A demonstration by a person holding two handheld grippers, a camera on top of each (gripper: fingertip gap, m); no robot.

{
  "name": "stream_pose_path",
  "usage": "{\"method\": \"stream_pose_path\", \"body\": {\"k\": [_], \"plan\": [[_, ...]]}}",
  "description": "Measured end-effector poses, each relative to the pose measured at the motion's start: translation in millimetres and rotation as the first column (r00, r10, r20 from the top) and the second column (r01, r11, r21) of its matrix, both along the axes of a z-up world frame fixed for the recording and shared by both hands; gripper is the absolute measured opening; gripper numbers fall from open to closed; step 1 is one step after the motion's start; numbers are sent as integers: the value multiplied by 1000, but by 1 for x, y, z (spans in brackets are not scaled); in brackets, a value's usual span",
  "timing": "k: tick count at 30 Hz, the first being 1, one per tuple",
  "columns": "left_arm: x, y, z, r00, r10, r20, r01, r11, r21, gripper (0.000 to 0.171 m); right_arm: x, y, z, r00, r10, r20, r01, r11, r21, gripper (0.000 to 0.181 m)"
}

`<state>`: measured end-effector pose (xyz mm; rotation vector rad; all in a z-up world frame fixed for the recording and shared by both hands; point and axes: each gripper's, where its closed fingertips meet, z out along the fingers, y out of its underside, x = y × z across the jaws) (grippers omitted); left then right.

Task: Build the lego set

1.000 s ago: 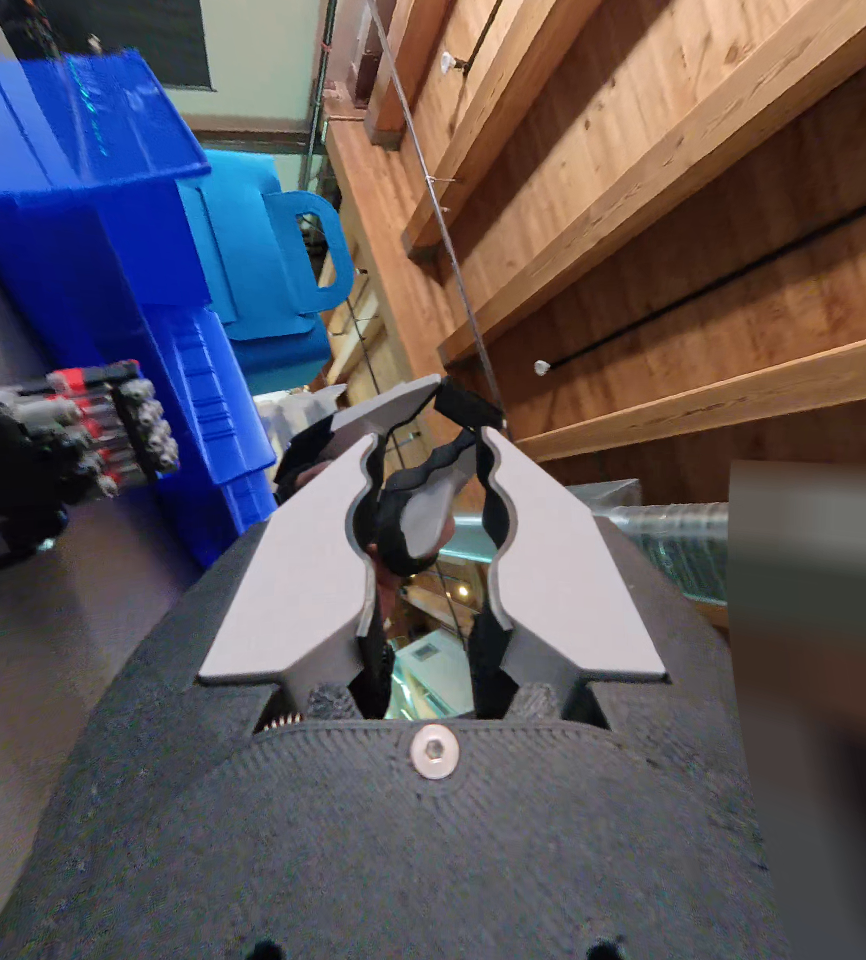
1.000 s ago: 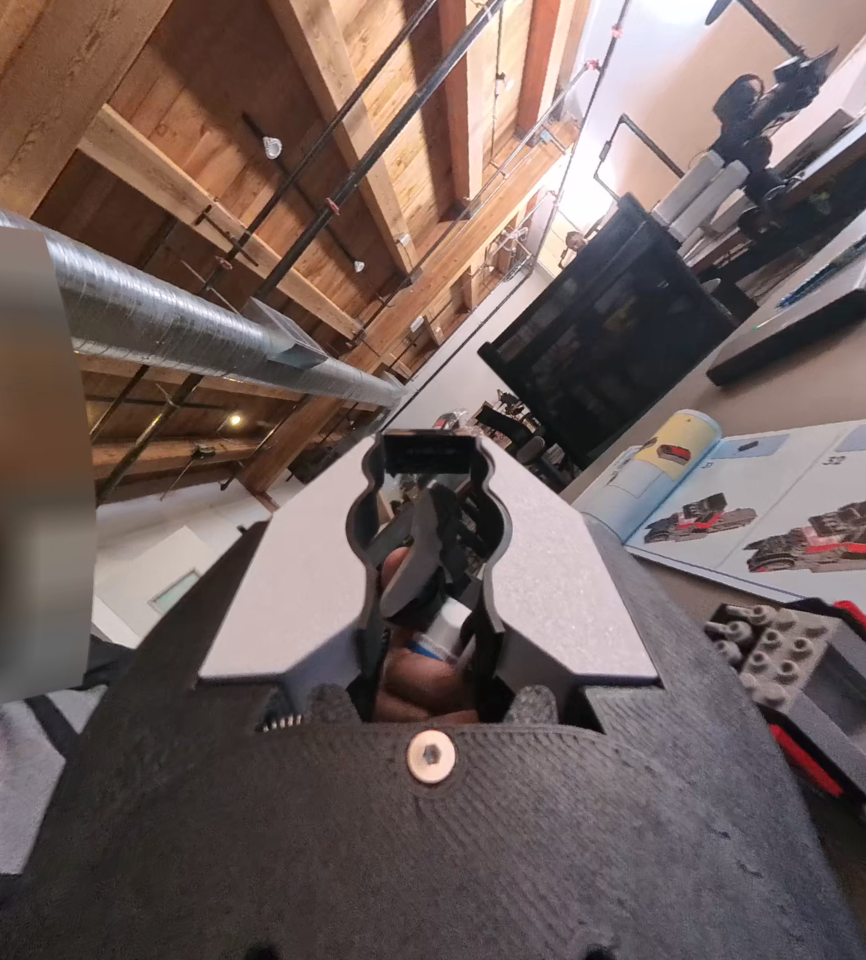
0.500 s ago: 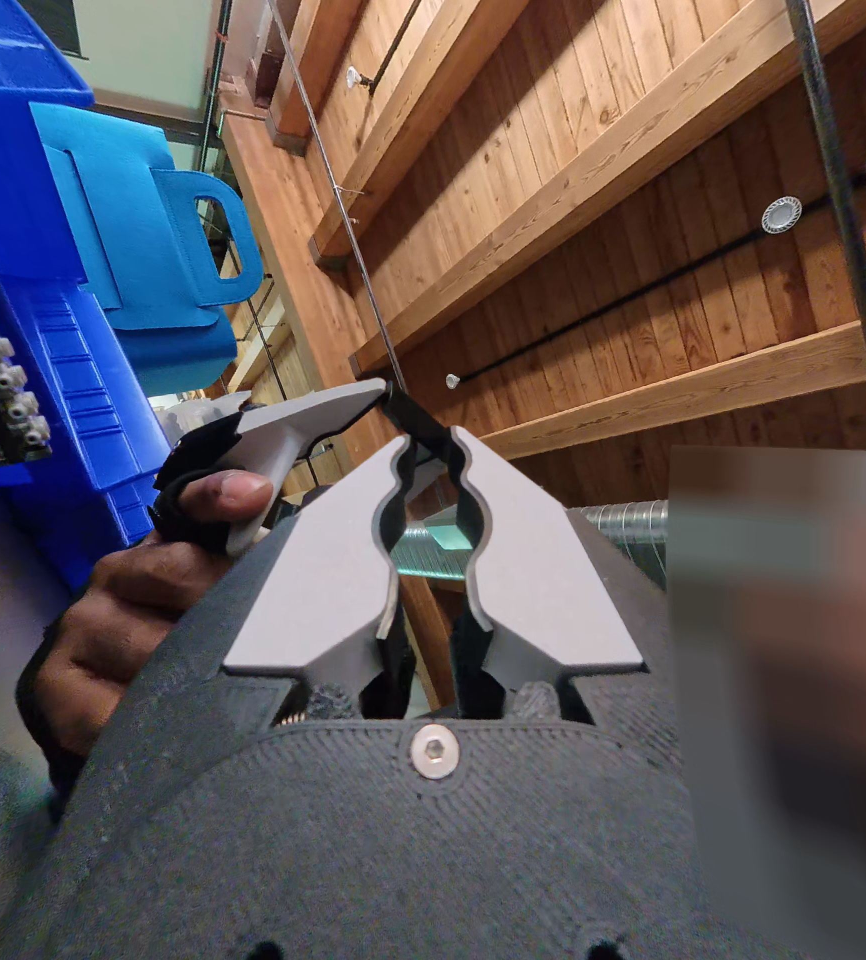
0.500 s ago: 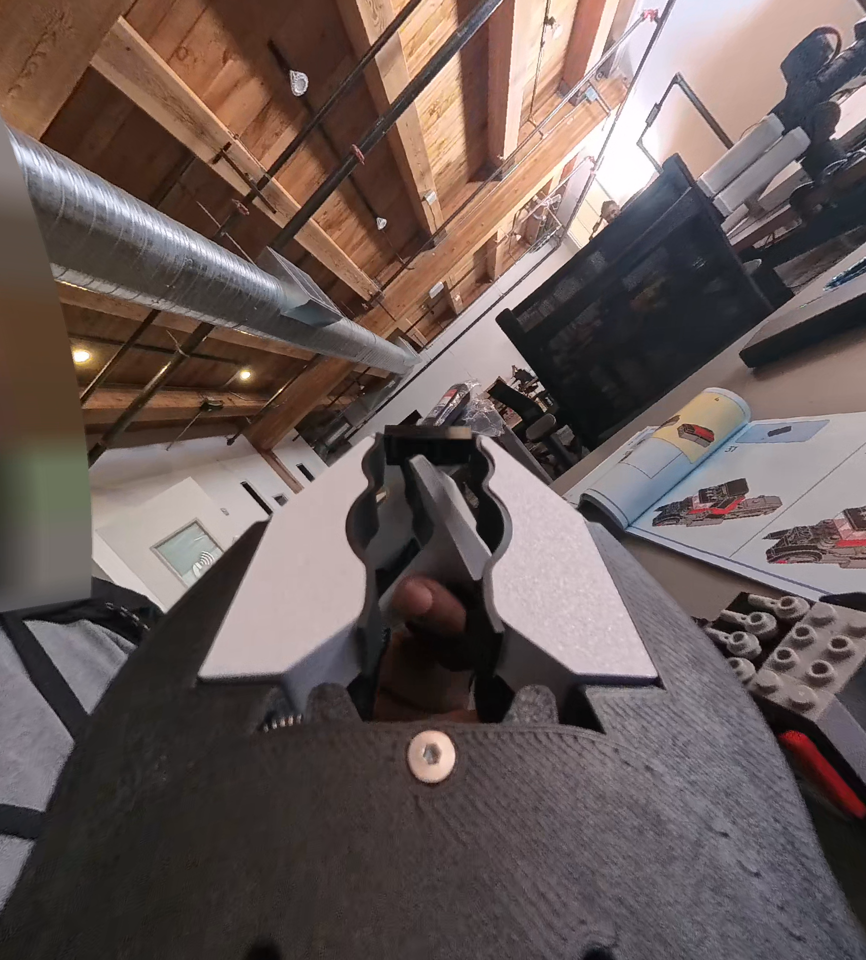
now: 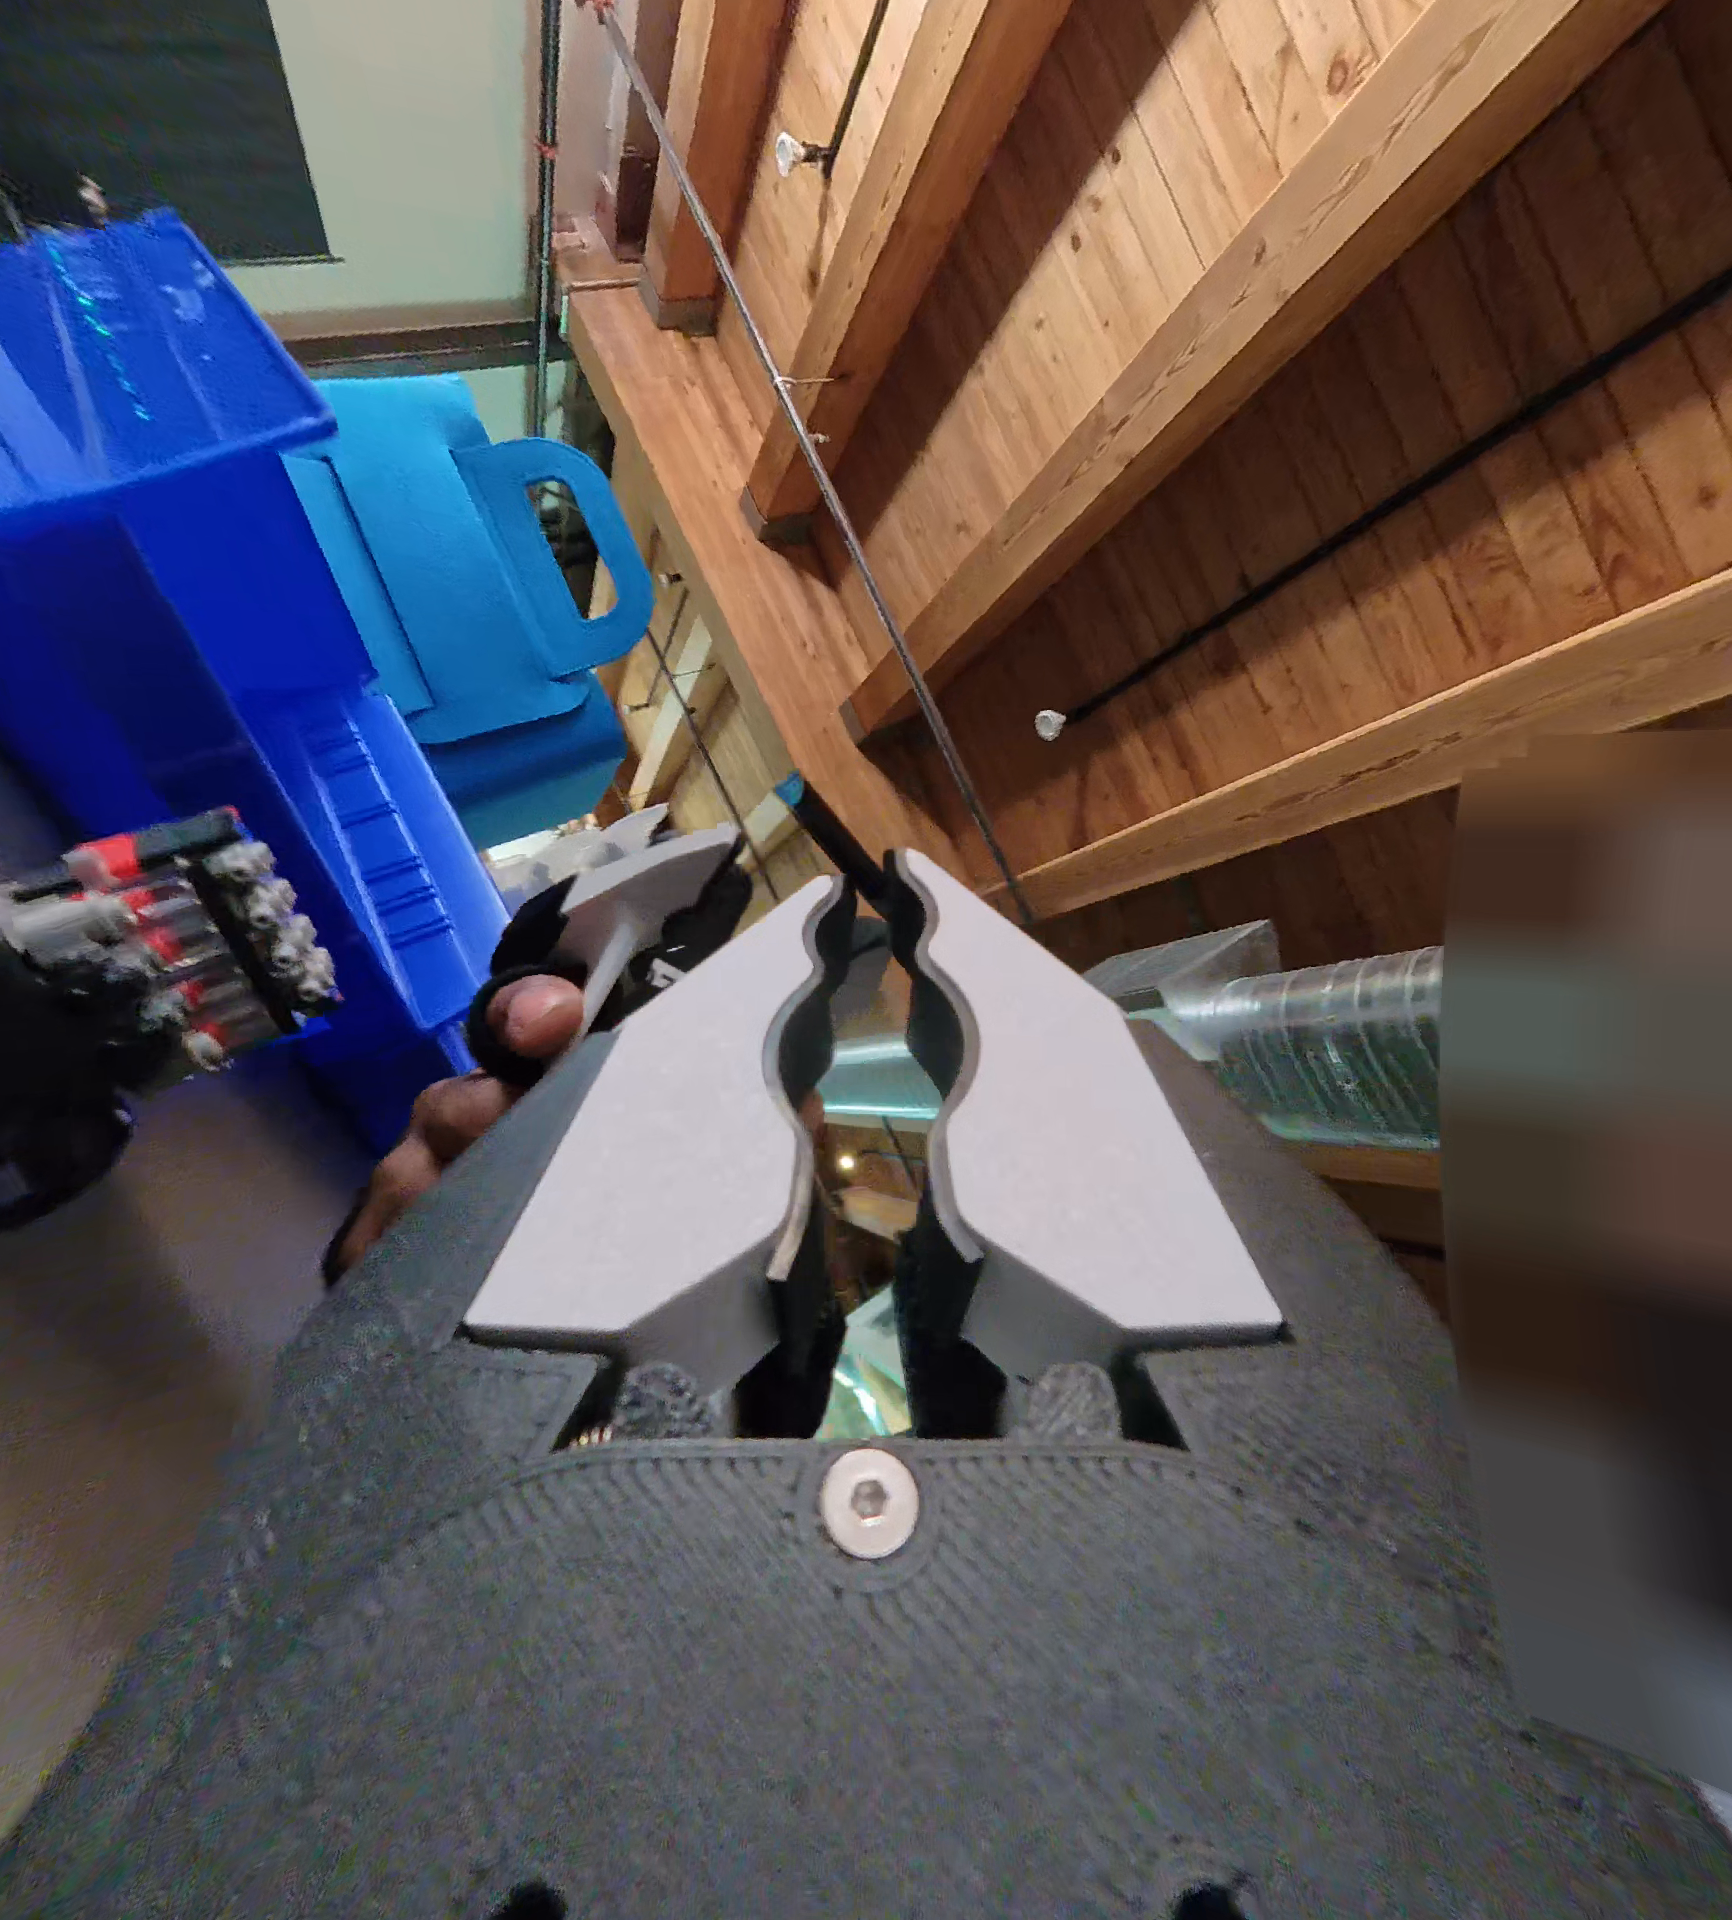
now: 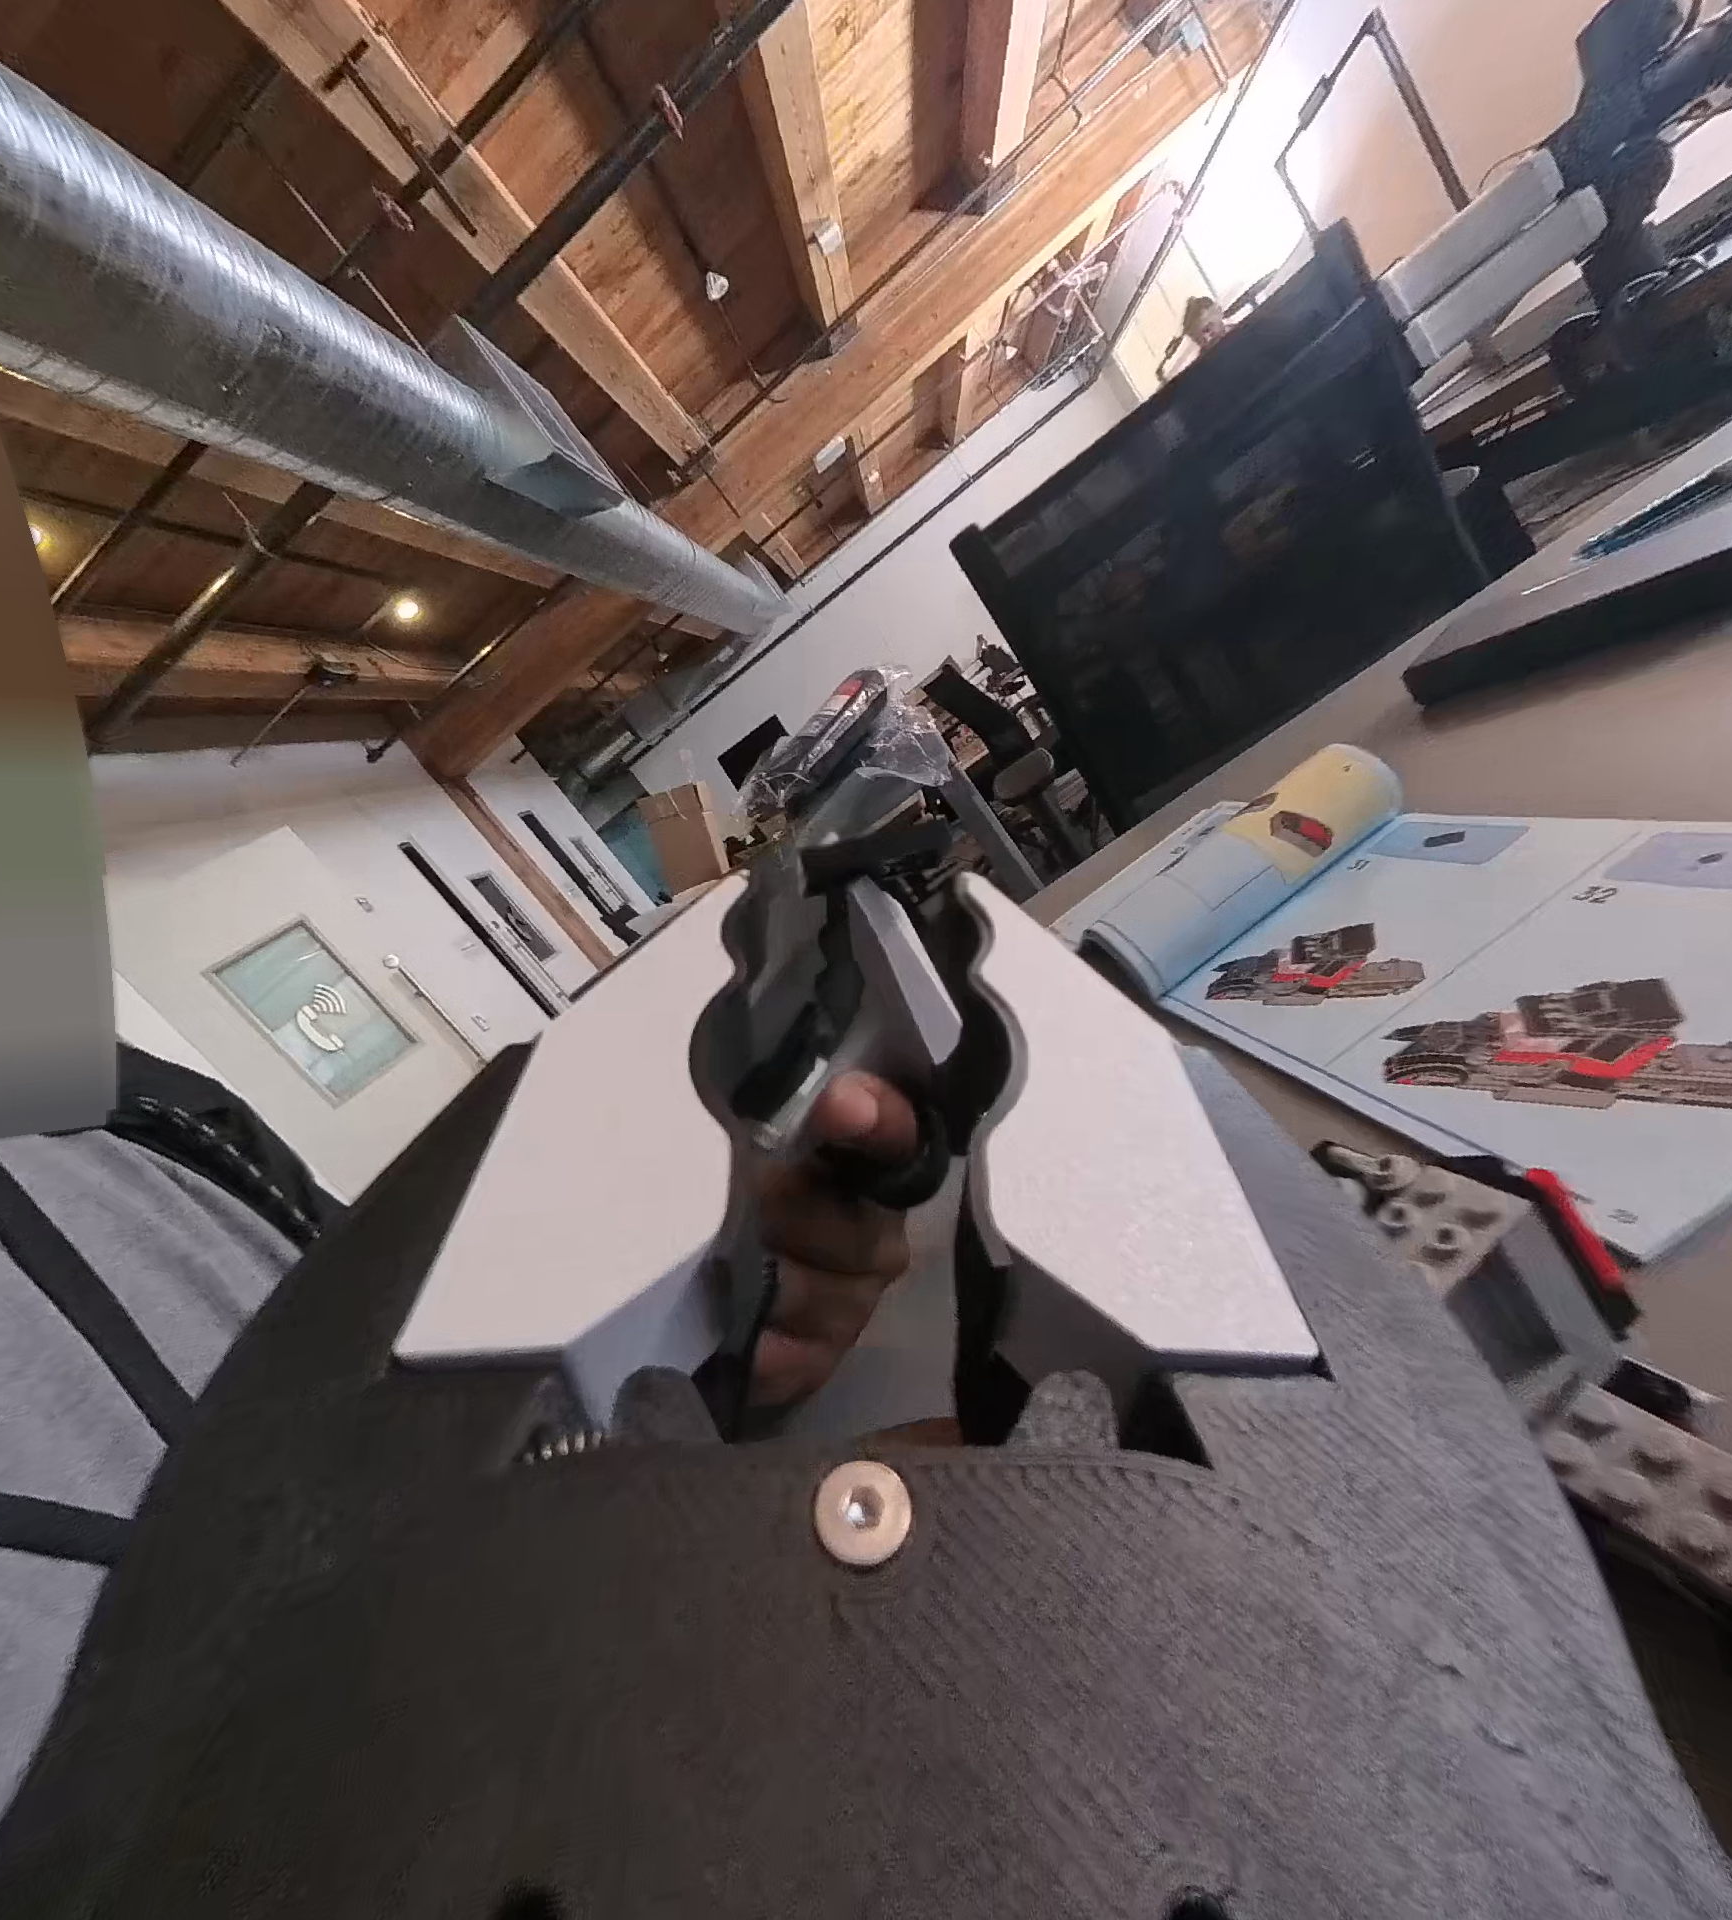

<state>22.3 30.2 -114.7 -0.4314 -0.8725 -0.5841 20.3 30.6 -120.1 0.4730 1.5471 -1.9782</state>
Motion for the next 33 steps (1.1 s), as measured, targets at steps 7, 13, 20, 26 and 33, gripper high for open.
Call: {"method": "stream_pose_path", "body": {"k": [7,13,20,26,33], "plan": [[-5,-8,-19,998,67,-9,-67,965,-254,7,-16,18,-2,994,-45,-95,54,995,88,46],[1,2,-22,998,31,-51,-48,929,-367,8,4,20,-5,962,83,-261,-35,982,183,57],[15,9,-16,992,-30,-121,-17,929,-369,7,22,6,-4,876,217,-432,-112,960,256,63],[21,7,-13,987,-62,-145,10,941,-337,7,20,-4,-13,837,205,-508,-65,958,279,60],[21,13,-16,988,-79,-136,22,927,-374,7,18,-1,-15,827,200,-525,-62,961,268,53]]}}
